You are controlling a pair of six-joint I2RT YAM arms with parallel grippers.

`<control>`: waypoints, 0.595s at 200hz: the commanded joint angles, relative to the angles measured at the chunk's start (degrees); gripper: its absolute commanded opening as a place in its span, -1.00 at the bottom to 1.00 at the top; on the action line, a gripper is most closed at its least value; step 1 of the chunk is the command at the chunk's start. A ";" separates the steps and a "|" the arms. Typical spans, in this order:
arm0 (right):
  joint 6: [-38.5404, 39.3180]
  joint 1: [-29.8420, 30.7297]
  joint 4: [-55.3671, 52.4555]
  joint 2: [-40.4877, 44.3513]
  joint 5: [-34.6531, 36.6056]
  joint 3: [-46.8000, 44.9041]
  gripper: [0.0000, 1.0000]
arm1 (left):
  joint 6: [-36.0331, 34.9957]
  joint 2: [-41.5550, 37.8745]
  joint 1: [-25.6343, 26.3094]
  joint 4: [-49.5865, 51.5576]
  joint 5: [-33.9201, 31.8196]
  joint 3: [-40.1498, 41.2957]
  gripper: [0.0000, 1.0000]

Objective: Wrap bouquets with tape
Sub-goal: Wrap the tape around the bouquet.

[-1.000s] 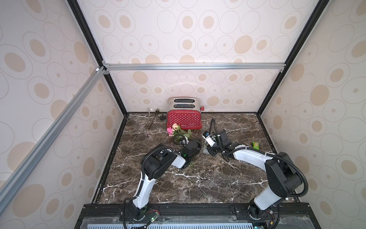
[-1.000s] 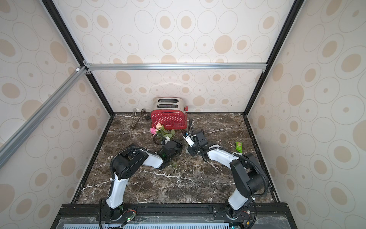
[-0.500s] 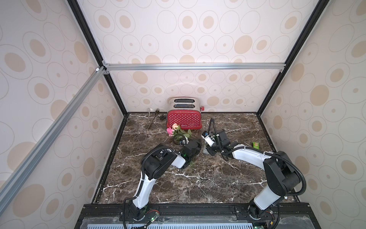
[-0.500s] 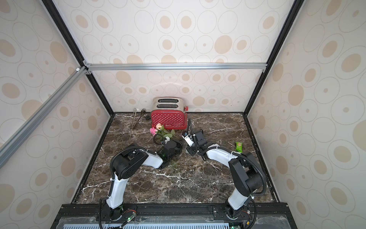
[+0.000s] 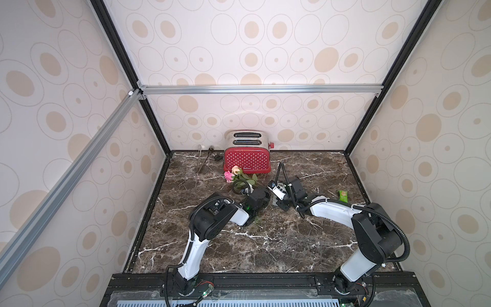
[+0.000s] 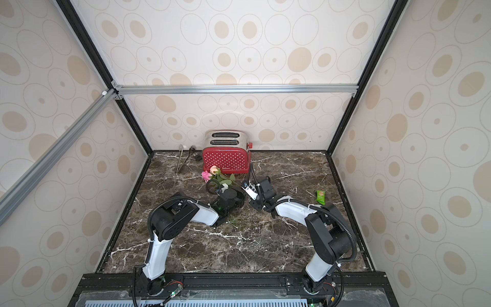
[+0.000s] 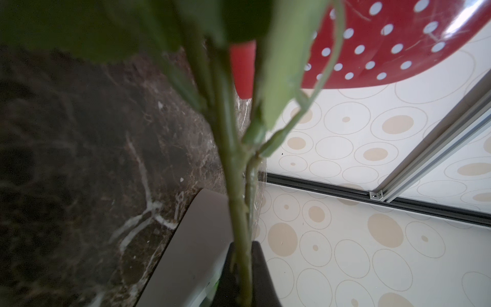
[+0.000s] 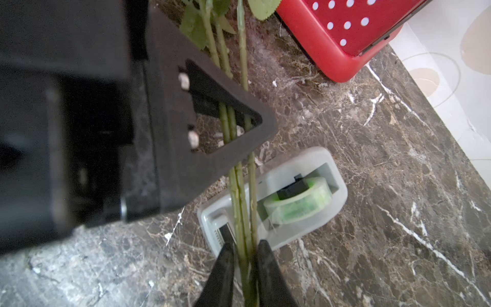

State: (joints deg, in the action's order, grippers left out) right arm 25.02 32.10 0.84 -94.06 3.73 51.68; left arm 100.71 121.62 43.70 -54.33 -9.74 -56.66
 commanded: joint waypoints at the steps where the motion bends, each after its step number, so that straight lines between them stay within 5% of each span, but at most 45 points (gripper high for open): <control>1: 2.87 0.33 1.66 1.25 -0.04 -1.60 -0.60 | 0.08 -0.51 -0.38 -0.78 0.04 -1.96 -1.00; 26: 3.02 0.46 1.94 0.74 -0.64 -1.03 -0.65 | 0.19 -0.51 -0.42 -0.69 0.14 -2.15 -1.00; 62: 3.20 0.59 0.53 -0.51 -1.14 0.44 -1.00 | 0.39 -0.51 -0.39 -0.87 0.10 -2.08 -1.00; 119: 2.72 0.67 1.08 0.26 -2.05 -0.08 -1.00 | 0.46 -0.51 -0.37 -0.96 0.11 -2.15 -1.00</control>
State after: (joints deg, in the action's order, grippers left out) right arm 27.75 32.14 2.20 -94.08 3.79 51.11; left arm 100.71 121.62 43.59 -54.04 -9.32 -56.73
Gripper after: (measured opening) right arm 0.059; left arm 0.071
